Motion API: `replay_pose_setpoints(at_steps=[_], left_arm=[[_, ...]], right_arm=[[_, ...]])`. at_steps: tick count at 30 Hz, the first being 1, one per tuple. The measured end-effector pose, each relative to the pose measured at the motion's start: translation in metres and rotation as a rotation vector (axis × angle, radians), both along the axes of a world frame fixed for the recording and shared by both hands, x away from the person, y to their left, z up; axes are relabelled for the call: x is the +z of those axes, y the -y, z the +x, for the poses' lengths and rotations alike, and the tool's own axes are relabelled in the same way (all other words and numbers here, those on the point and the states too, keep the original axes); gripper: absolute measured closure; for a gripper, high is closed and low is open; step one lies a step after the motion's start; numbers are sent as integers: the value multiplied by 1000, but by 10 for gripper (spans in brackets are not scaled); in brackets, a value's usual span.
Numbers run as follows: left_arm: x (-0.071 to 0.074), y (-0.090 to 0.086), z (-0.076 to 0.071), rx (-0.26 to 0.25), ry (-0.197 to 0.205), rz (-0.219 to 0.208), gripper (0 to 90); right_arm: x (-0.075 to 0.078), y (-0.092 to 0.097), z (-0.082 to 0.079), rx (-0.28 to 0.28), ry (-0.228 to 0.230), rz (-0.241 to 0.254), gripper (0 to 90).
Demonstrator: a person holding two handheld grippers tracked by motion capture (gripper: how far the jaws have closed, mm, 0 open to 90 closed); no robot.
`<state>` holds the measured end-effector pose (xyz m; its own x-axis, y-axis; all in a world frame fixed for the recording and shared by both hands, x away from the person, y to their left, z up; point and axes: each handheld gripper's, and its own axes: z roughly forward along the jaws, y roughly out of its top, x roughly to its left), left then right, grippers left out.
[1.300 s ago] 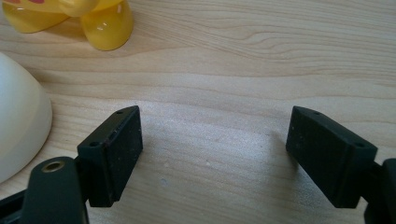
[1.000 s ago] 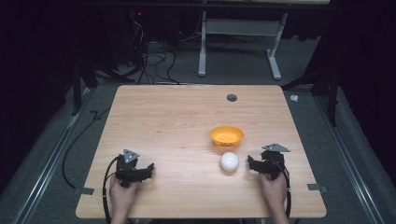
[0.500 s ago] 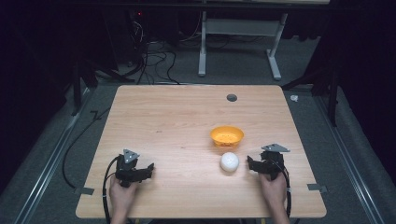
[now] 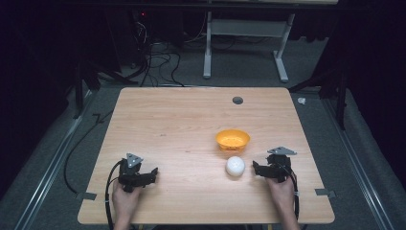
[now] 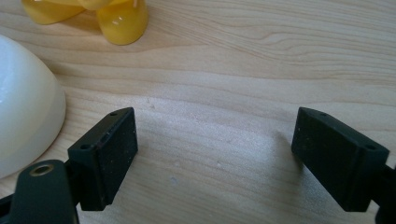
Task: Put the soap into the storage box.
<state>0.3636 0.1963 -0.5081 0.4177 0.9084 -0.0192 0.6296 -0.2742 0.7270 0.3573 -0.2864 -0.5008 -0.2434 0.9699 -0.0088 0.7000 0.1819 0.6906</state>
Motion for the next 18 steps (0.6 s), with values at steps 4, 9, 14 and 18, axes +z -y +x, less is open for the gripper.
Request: replay_pose_setpoints(at_steps=[4, 9, 14, 18], left_arm=[[0, 0, 0, 0, 0, 0, 157], [0, 0, 0, 0, 0, 0, 157], [0, 0, 0, 0, 0, 0, 157], [0, 0, 0, 0, 0, 0, 157]], right_arm=[[2, 4, -1, -12, -8, 26, 159], [3, 4, -5, -7, 0, 40, 167], [6, 2, -10, 11, 9, 49, 173], [11, -1, -16, 32, 28, 50, 185]])
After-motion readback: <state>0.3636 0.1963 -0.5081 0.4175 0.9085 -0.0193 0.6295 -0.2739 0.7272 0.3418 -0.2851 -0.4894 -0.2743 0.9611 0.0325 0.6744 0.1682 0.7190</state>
